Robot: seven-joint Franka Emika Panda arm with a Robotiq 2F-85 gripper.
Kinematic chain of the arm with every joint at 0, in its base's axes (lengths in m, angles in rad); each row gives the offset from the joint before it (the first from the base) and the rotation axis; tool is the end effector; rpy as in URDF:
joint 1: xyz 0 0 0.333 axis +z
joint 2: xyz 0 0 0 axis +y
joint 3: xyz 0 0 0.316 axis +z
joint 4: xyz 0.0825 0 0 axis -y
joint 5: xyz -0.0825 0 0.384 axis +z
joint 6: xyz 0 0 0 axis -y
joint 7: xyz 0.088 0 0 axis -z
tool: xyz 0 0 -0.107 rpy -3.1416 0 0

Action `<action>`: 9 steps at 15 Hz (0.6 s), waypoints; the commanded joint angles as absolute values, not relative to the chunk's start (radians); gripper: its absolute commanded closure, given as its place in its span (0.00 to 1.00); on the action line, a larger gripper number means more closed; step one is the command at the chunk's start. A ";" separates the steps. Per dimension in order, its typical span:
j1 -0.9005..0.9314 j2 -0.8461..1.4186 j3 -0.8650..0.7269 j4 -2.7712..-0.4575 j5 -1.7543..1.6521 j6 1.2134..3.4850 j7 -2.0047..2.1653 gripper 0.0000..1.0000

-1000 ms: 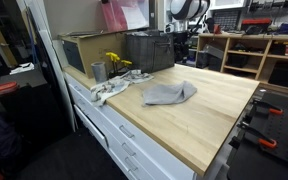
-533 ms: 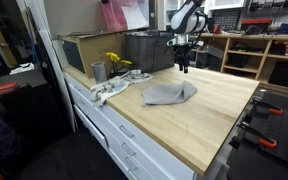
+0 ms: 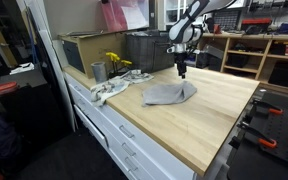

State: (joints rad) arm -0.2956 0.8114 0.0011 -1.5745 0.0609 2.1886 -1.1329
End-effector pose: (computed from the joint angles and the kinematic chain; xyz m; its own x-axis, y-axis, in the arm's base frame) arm 0.6463 -0.1938 0.1457 0.6943 0.7183 -0.0449 0.6989 -0.6878 -0.1962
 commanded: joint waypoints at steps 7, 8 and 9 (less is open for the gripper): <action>-0.300 0.943 -0.026 -1.420 0.008 2.095 -1.083 0.42; -0.301 0.946 -0.029 -1.423 -0.001 2.088 -1.073 0.51; -0.300 0.949 -0.030 -1.423 -0.011 2.084 -1.066 0.58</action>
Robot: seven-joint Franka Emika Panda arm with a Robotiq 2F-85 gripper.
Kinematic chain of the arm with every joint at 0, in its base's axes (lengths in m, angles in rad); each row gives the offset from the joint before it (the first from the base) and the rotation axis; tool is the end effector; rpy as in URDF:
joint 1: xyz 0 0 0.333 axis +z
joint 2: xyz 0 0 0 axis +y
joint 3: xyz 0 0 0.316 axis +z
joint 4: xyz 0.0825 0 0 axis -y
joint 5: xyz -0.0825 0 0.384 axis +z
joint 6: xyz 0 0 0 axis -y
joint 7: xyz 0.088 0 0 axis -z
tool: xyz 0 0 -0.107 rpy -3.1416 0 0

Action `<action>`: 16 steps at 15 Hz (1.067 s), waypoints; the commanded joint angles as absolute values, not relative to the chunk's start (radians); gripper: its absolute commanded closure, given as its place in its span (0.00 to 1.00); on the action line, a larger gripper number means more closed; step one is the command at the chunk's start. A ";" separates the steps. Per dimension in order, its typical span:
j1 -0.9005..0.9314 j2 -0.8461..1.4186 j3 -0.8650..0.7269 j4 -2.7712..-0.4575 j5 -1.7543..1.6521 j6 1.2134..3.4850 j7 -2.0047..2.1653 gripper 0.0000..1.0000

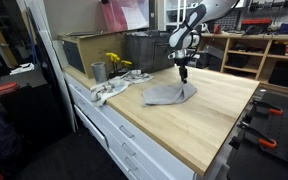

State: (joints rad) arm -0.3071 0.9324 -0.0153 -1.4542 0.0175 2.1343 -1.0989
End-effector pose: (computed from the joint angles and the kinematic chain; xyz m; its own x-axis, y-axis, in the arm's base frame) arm 0.6501 -0.2148 0.1064 0.7043 0.7007 -0.1137 0.6694 -0.7089 -0.2221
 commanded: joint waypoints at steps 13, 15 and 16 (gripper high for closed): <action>-0.268 0.725 -0.024 -1.567 -0.074 2.088 -1.044 0.99; -0.262 0.650 -0.005 -1.626 -0.076 2.107 -1.076 0.99; -0.258 0.608 0.006 -1.662 -0.075 2.115 -1.098 0.99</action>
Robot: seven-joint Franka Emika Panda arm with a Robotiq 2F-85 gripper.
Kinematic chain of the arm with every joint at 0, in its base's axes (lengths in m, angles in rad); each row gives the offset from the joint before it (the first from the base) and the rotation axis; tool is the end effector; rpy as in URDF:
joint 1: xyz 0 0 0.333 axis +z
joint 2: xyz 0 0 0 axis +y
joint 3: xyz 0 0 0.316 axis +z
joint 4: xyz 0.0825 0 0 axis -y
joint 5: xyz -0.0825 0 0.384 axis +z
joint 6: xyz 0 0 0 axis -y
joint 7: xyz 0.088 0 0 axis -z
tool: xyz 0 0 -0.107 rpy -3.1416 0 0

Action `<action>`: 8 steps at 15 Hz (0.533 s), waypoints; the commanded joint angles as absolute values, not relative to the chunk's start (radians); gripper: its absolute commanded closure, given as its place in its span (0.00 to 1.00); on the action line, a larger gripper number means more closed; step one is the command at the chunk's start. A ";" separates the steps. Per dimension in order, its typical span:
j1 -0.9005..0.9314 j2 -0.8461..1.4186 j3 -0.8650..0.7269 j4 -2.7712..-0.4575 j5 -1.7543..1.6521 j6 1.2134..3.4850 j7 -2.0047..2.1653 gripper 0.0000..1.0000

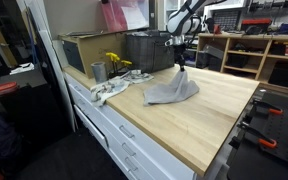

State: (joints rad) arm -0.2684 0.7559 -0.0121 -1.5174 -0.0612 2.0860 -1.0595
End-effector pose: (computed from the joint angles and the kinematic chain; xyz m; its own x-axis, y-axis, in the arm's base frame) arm 0.6623 -0.1928 0.1998 0.6709 0.7283 -0.1395 0.7155 -0.6852 -0.1363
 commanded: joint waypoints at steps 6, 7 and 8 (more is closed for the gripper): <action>-0.214 0.341 0.078 -1.958 -0.038 2.130 -1.239 0.99; -0.205 0.299 0.089 -2.008 -0.029 2.132 -1.257 0.99; -0.193 0.262 0.097 -2.052 -0.026 2.133 -1.275 0.99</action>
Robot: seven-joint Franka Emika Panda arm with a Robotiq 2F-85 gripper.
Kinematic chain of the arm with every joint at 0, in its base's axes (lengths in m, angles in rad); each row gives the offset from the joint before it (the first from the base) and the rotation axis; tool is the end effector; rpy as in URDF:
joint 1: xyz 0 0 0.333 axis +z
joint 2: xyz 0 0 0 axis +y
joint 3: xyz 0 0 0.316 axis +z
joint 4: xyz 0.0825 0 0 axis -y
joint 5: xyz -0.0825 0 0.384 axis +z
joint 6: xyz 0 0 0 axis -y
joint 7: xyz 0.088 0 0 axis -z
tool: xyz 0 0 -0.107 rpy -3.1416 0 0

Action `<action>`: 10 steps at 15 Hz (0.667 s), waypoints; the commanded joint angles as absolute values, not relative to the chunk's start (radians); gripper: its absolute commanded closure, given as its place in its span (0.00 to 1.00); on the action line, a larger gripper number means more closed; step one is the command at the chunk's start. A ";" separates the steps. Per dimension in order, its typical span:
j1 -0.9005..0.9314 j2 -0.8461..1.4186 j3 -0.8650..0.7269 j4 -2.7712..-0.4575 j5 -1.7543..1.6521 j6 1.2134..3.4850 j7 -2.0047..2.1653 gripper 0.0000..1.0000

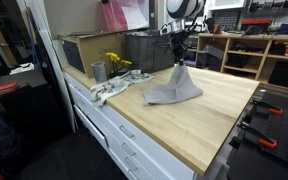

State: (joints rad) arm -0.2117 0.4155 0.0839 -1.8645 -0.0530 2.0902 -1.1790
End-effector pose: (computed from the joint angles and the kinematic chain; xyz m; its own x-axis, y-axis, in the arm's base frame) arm 0.6088 -0.0835 0.2805 0.4659 0.8815 -0.0773 0.8650 -0.4721 -0.1703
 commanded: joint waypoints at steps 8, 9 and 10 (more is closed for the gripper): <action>-0.073 0.046 0.110 -2.264 -0.014 2.141 -1.343 0.99; -0.060 0.028 0.110 -2.281 0.002 2.148 -1.355 0.99; -0.048 0.010 0.111 -2.295 0.037 2.151 -1.378 0.99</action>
State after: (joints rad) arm -0.0714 0.1022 0.1212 -2.2080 -0.0384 2.1075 -1.2437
